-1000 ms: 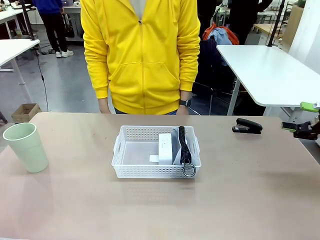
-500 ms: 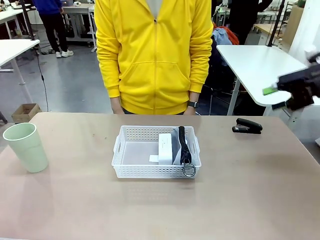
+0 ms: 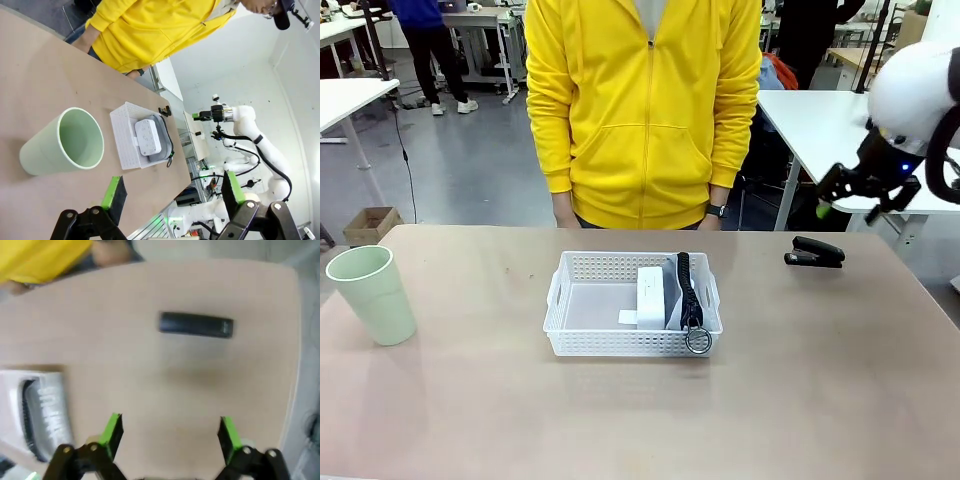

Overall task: Efficiently arrange items inside the basket to fit them all.
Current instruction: Pick up the Stapler and place it inside the Organizing basket.

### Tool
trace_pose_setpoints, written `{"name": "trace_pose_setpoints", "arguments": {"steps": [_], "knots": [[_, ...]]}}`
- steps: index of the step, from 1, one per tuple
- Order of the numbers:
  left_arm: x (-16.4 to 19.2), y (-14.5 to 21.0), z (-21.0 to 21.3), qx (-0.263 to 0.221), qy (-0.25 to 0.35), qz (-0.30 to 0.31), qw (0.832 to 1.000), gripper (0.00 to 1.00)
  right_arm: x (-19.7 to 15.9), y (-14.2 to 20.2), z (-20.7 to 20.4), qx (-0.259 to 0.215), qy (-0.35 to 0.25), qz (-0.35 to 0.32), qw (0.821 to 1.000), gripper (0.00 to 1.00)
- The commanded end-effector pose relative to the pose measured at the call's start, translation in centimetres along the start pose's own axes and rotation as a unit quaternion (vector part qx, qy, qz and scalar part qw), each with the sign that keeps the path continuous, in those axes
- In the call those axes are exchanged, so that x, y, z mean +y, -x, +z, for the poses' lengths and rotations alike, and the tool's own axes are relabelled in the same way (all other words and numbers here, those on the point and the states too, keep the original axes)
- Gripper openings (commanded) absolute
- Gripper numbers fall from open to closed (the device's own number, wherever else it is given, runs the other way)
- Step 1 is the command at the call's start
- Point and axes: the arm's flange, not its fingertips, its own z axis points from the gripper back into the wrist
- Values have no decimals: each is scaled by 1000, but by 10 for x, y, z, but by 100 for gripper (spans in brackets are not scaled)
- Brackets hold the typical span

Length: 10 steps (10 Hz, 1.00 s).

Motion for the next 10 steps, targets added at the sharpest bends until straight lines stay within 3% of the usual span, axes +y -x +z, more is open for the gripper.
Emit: {"name": "trace_pose_setpoints", "arguments": {"steps": [1, 3, 6, 8, 10], "knots": [[-1, 1, -1, -8, 11, -11, 1000, 100, -6, -34, 7, 137, 109, -3, 984, 100], [-1, 1, -1, -8, 11, -11, 1000, 100, -19, -45, -9, 141, 97, -7, 985, 100], [-1, 1, -1, -8, 11, -11, 1000, 100, -19, -47, -18, 75, 26, -3, 997, 100], [-1, 1, -1, -8, 11, -11, 1000, 100, -15, -49, -27, 59, 15, 3, 998, 100], [-1, 1, -1, -8, 11, -11, 1000, 100, -14, -47, -28, 13, 18, 7, 1000, 100]]}}
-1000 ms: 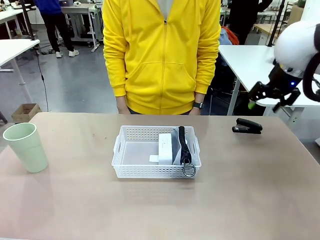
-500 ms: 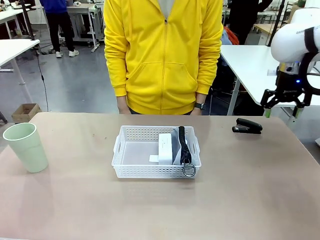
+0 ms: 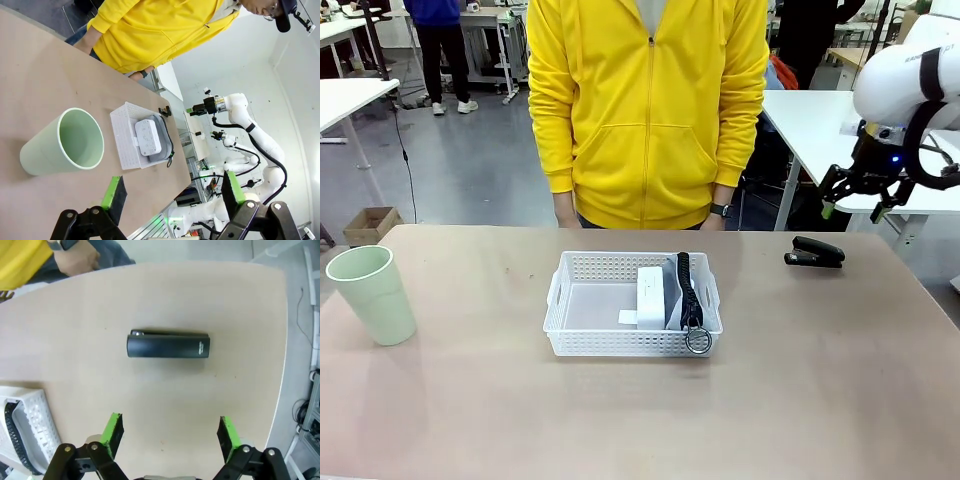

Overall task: Efficiently arrange items inside the basket to fit them all.
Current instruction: Pick up the Stapler and place it inside the Organizing basket.

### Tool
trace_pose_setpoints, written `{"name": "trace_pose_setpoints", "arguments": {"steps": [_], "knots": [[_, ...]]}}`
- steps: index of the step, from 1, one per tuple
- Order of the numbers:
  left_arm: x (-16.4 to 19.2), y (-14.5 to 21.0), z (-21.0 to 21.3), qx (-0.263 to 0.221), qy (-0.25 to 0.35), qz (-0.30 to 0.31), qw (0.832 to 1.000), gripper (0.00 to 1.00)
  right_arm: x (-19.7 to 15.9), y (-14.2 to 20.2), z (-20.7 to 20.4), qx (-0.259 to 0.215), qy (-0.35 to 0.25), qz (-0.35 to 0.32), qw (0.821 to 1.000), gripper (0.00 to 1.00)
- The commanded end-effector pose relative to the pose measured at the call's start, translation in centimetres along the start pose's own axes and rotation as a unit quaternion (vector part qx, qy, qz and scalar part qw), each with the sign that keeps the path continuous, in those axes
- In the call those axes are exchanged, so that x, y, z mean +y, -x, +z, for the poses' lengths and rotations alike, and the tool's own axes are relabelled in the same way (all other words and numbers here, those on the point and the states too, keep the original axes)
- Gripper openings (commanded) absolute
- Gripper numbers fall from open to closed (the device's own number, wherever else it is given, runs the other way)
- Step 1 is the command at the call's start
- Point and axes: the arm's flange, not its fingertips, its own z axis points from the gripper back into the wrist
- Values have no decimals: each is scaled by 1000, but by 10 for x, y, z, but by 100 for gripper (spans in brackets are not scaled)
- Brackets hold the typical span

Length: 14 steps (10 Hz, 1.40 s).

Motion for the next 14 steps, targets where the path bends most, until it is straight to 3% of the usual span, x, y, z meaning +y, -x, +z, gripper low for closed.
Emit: {"name": "trace_pose_setpoints", "arguments": {"steps": [1, 2, 8, 9, 11, 12, 13, 14], "knots": [[-1, 1, -1, -8, 11, -10, 1000, 100, -5, 11, -2, -51, -5, 8, 999, 100], [-1, 1, -1, -8, 11, -10, 1000, 100, 0, 0, 0, 0, 0, 0, 1000, 100], [-1, 1, -1, -8, 11, -10, 1000, 100, -1, 4, -5, -2, 1, 1, 1000, 100], [-1, 1, -1, -8, 11, -10, 1000, 100, 0, -8, -14, 6, -2, 23, 1000, 100], [-1, 1, -1, -8, 11, -10, 1000, 100, -6, -16, -19, 33, -21, 156, 987, 100], [-1, 1, -1, -8, 11, -10, 1000, 100, -15, -16, -15, 50, -8, 313, 948, 100], [-1, 1, -1, -8, 11, -10, 1000, 100, -28, -18, -17, 49, 31, 427, 902, 100], [-1, 1, -1, -8, 11, -10, 1000, 100, -33, -18, -25, 39, 40, 531, 846, 100]]}}
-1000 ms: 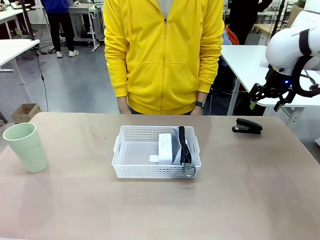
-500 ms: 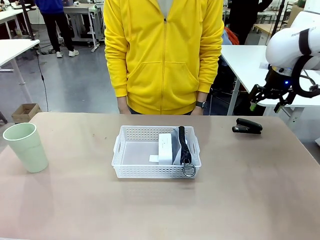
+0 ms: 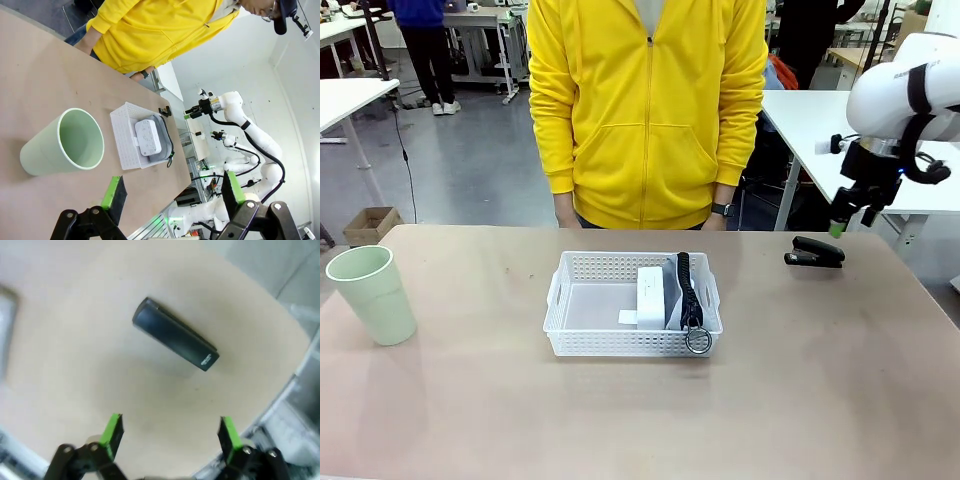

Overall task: Efficiently arrange items inside the basket to fit them all.
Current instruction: Pick up the Stapler and place it inside the Organizing basket.

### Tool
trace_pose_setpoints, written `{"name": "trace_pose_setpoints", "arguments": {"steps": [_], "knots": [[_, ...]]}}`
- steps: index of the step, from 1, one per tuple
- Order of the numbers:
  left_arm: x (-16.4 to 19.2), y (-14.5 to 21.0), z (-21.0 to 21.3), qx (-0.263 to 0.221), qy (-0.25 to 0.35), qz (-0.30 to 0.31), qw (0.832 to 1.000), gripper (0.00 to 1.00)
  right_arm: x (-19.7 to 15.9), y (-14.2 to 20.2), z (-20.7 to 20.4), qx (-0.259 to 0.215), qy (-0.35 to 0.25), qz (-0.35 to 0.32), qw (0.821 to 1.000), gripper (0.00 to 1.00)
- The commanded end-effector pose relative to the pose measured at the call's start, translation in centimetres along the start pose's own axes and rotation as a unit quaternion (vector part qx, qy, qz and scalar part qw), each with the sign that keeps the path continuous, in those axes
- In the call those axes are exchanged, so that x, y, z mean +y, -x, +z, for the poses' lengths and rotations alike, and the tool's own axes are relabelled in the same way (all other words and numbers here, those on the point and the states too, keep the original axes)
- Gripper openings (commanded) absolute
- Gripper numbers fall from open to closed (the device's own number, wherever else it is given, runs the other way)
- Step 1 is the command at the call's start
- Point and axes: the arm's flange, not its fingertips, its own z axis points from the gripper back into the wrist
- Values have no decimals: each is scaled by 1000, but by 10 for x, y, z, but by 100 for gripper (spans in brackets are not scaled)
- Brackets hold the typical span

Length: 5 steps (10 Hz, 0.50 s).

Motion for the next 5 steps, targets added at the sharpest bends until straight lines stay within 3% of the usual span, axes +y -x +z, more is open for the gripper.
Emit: {"name": "trace_pose_setpoints", "arguments": {"steps": [1, 3, 4, 5], "knots": [[-1, 2, -1, -8, 12, -10, 1000, 100, -20, 5, -10, -7, 72, 349, 934, 100], [-1, 2, -1, -8, 12, -10, 1000, 100, -26, 7, -17, -42, 59, 469, 880, 100], [-1, 2, -1, -8, 12, -10, 1000, 100, -29, 10, -18, -81, 29, 527, 845, 100], [-1, 2, -1, -8, 12, -10, 1000, 100, -30, 12, -18, -112, 16, 555, 824, 100]]}}
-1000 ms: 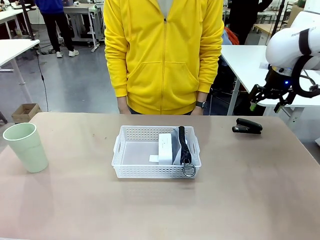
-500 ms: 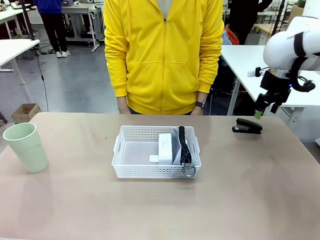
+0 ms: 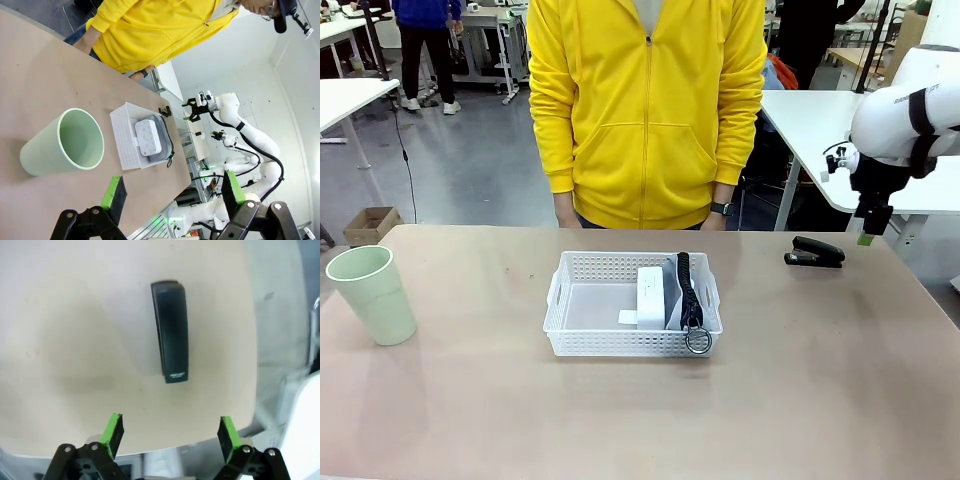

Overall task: Efficiently arrange items inside the basket to fit them all.
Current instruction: Pick up the Stapler and place it inside the Organizing basket.

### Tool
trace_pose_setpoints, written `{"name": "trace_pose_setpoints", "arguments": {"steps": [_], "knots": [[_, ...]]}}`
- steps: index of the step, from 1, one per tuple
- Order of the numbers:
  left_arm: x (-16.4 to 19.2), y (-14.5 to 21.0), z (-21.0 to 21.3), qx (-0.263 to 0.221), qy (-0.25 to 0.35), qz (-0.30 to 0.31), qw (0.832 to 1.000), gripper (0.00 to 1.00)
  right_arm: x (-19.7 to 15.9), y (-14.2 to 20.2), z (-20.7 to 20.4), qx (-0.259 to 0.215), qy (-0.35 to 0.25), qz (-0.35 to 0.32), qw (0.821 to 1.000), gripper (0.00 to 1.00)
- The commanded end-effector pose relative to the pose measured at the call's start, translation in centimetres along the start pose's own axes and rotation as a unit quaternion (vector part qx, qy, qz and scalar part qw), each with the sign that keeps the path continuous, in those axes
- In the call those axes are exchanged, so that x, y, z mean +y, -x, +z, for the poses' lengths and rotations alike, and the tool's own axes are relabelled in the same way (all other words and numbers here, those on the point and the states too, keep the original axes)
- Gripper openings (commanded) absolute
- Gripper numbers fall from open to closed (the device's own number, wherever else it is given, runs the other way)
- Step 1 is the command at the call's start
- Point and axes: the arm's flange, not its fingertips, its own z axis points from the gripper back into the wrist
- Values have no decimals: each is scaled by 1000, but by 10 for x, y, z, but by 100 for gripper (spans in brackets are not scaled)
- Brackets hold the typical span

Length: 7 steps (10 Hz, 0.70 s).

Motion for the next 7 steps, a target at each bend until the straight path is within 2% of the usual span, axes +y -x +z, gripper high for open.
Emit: {"name": "trace_pose_setpoints", "arguments": {"steps": [1, 2, 3, 4, 7], "knots": [[0, 2, -2, -8, 12, -10, 1000, 100, 5, 16, -1, -144, -16, 191, 971, 100], [0, 2, -2, -8, 12, -10, 1000, 100, 2, 17, 1, -191, -57, 184, 962, 100], [0, 2, -2, -8, 12, -10, 1000, 100, -4, 11, 5, -201, -133, 68, 968, 100], [0, 2, -2, -8, 12, -10, 1000, 100, -1, -4, 0, -92, 17, 109, 990, 100], [0, 2, -2, -8, 12, -10, 1000, 100, -1, -4, 0, -92, 17, 109, 990, 100]]}}
